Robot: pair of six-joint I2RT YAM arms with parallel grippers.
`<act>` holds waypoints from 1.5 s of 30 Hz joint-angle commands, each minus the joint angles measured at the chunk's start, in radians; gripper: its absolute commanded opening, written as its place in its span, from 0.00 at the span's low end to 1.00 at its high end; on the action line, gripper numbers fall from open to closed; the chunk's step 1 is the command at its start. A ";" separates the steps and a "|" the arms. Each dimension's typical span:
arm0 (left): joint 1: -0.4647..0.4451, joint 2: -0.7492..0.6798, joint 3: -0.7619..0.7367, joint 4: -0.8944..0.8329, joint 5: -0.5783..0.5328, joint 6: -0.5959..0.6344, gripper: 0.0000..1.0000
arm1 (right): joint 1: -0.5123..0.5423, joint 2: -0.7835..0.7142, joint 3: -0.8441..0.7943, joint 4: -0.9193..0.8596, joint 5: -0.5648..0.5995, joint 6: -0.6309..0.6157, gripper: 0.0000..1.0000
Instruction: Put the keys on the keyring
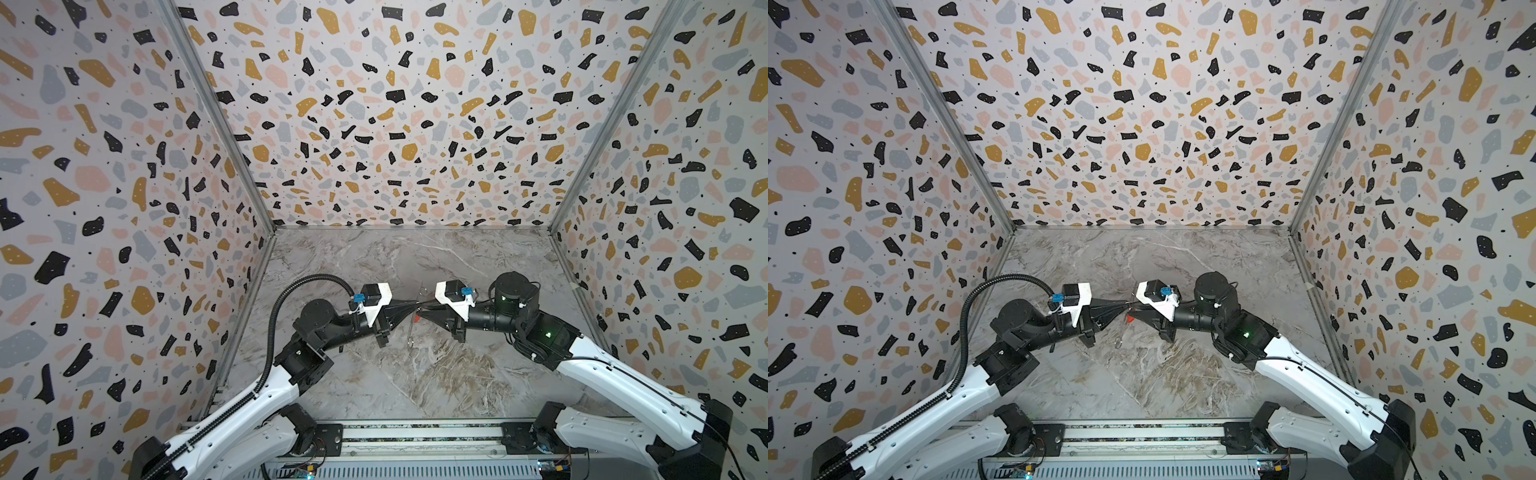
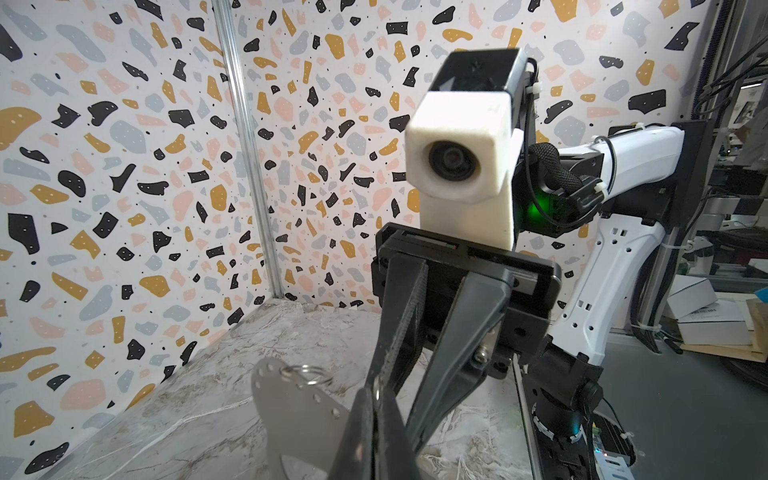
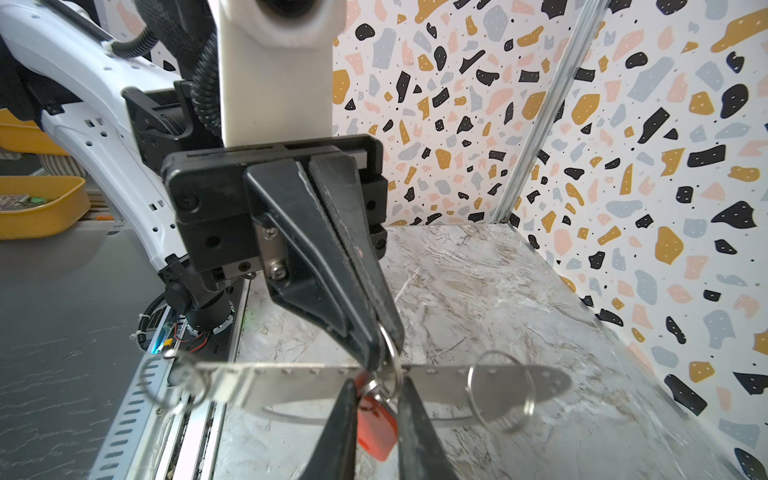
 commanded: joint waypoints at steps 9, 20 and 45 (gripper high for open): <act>0.002 0.000 -0.012 0.045 0.027 0.007 0.00 | -0.005 -0.015 0.055 0.039 -0.032 0.019 0.19; 0.002 0.001 -0.013 0.030 0.043 0.011 0.00 | -0.006 -0.007 0.060 0.052 -0.038 0.030 0.05; 0.002 -0.051 -0.028 0.012 -0.039 0.012 0.26 | -0.008 -0.027 0.025 0.083 0.001 0.044 0.00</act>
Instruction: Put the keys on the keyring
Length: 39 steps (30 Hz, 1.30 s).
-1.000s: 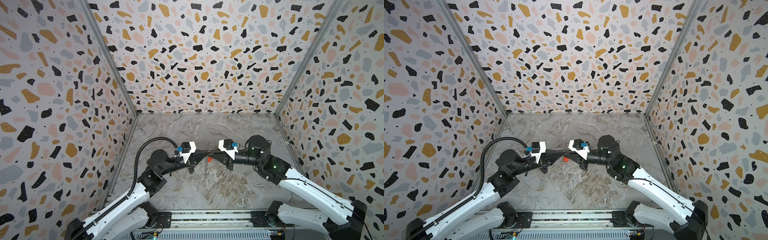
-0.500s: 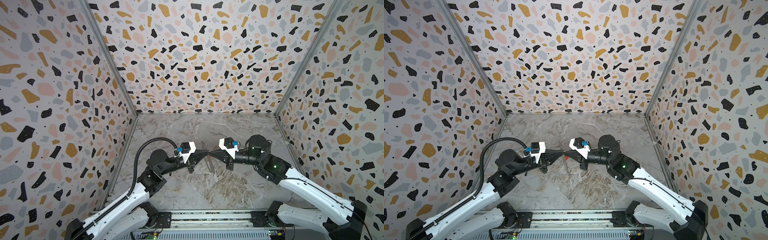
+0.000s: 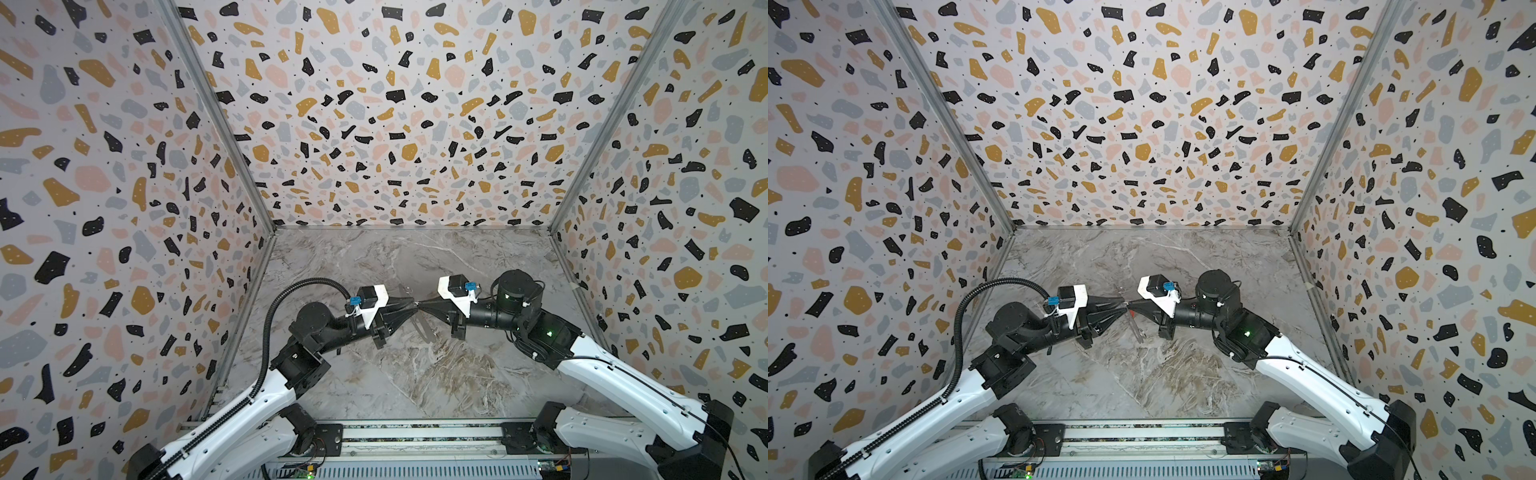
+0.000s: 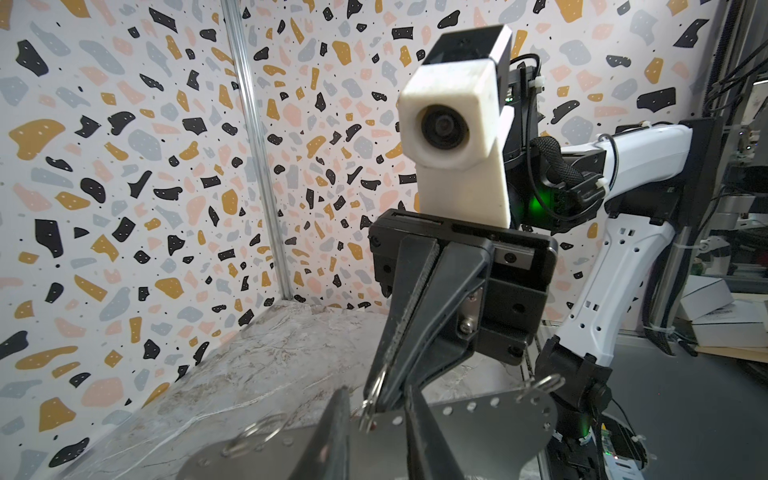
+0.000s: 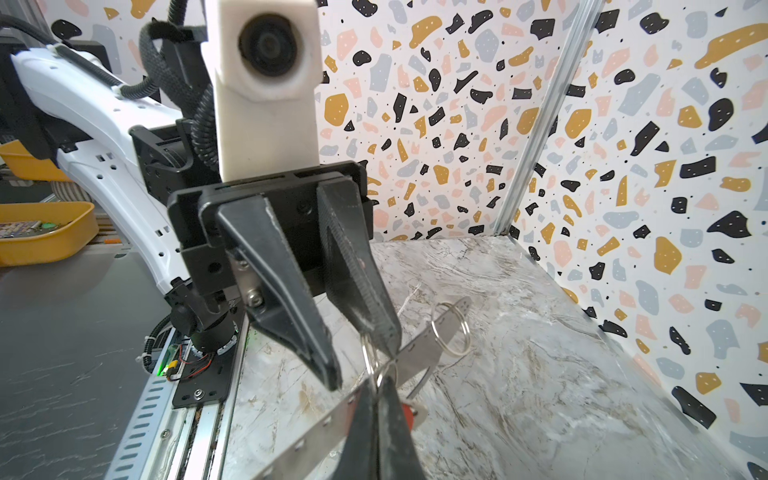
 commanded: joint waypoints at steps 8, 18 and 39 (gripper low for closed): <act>-0.002 -0.024 -0.015 0.010 -0.049 0.003 0.30 | 0.001 -0.036 -0.001 0.046 0.013 -0.002 0.00; -0.002 -0.080 -0.055 -0.020 -0.150 0.002 0.31 | -0.008 -0.053 -0.009 0.036 0.005 -0.013 0.00; -0.002 -0.068 -0.044 -0.050 -0.113 -0.031 0.31 | -0.014 -0.027 -0.040 0.153 0.149 0.090 0.00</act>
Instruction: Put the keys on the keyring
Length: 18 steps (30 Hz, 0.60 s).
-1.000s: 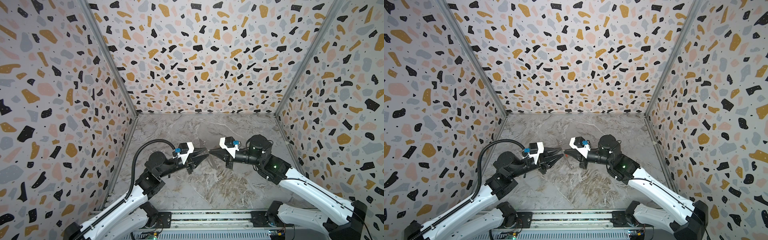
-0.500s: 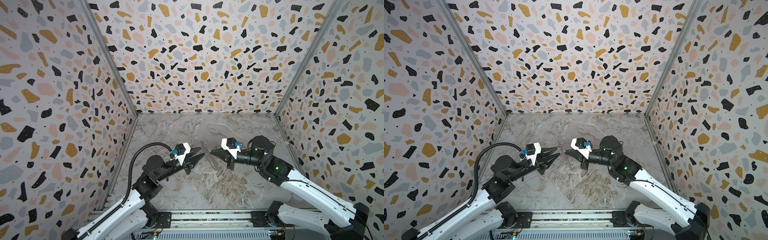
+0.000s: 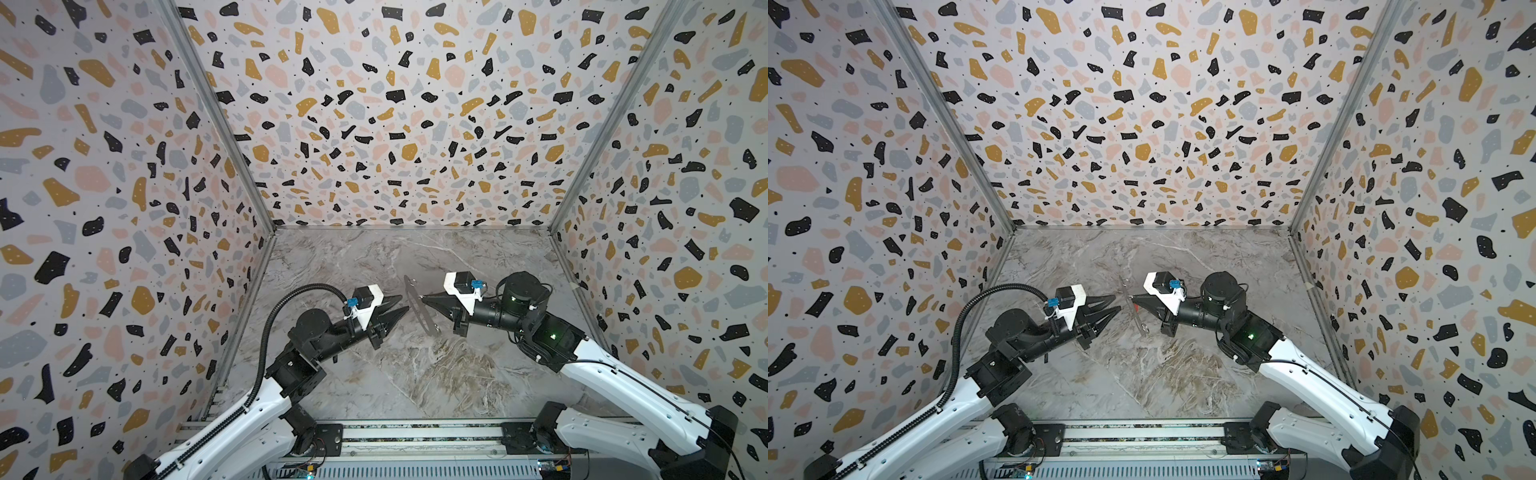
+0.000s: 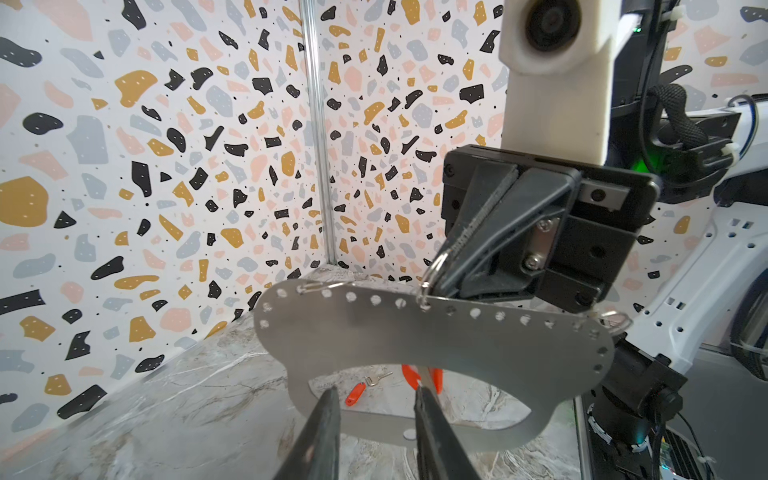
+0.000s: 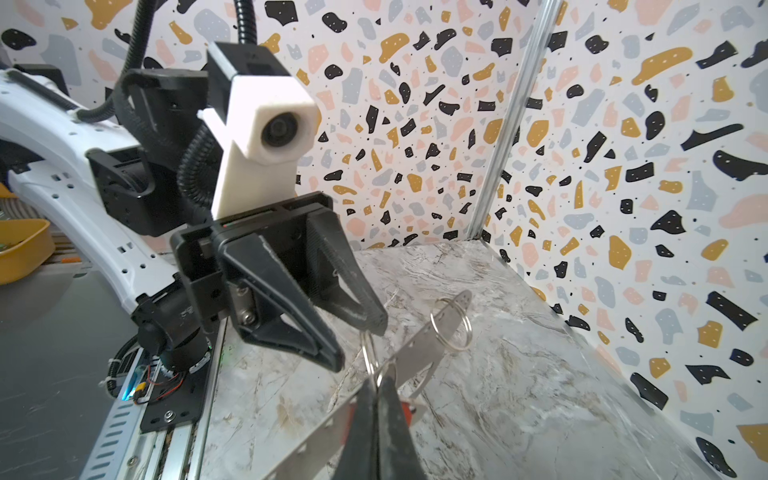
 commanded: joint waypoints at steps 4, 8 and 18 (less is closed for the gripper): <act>-0.002 -0.015 -0.014 0.062 0.039 -0.065 0.32 | 0.028 0.018 -0.028 0.162 0.173 0.072 0.00; -0.002 -0.047 -0.037 0.086 0.027 -0.092 0.32 | 0.062 0.040 -0.034 0.216 0.286 0.075 0.00; -0.011 -0.055 -0.060 0.069 0.164 -0.119 0.24 | 0.130 0.133 0.009 0.289 0.495 0.060 0.00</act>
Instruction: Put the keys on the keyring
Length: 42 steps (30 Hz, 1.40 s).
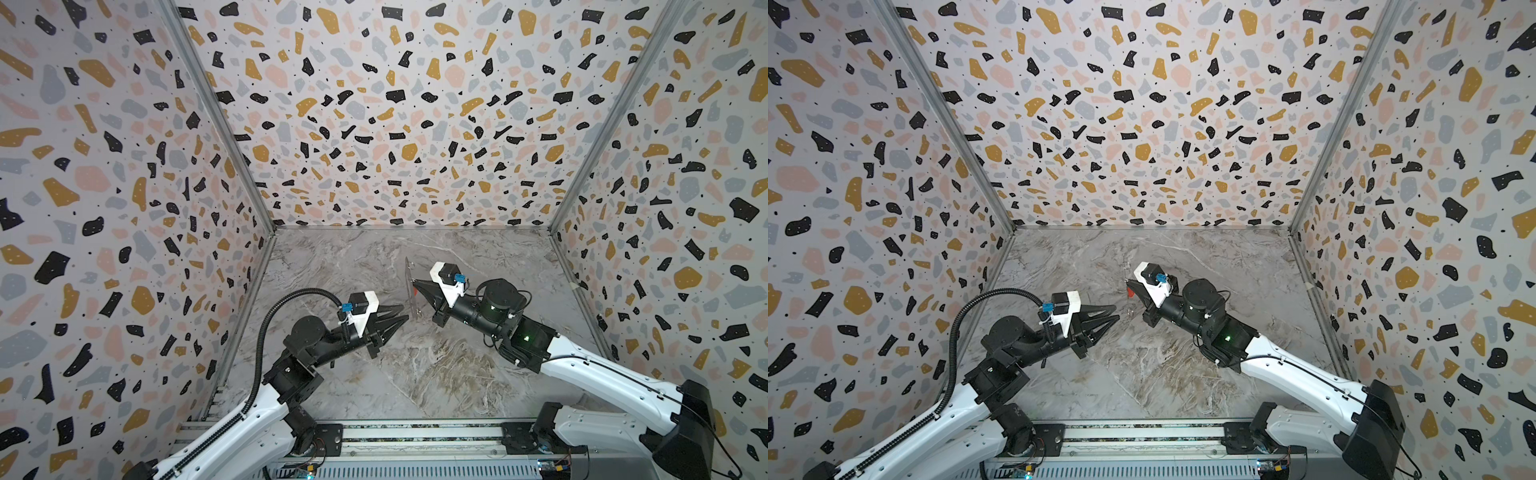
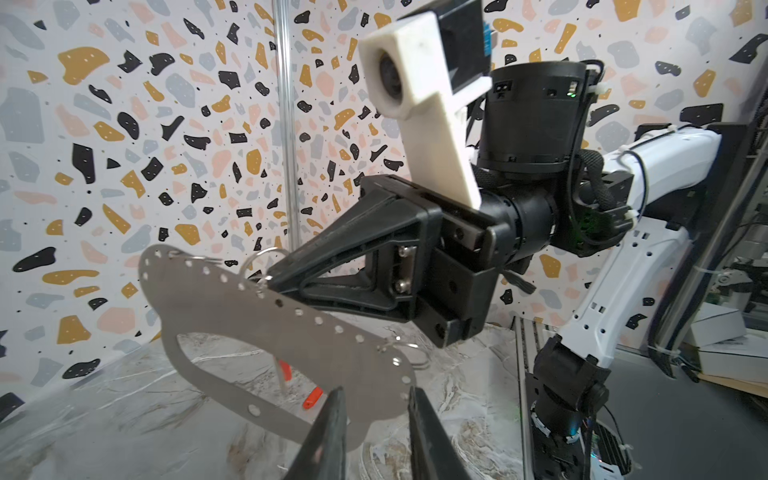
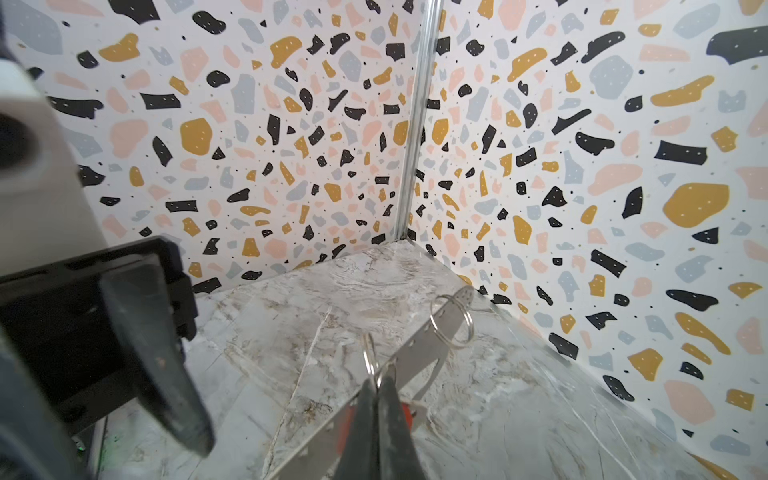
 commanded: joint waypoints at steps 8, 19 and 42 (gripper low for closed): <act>-0.033 0.018 -0.004 -0.019 0.113 0.010 0.24 | 0.059 0.078 0.103 0.095 0.205 -0.024 0.00; -0.039 0.043 -0.023 -0.045 -0.148 -0.018 0.36 | 0.103 0.104 0.127 0.132 0.291 -0.059 0.00; -0.039 -0.018 -0.071 0.056 -0.363 -0.072 0.40 | 0.121 0.085 0.101 0.101 0.329 -0.074 0.00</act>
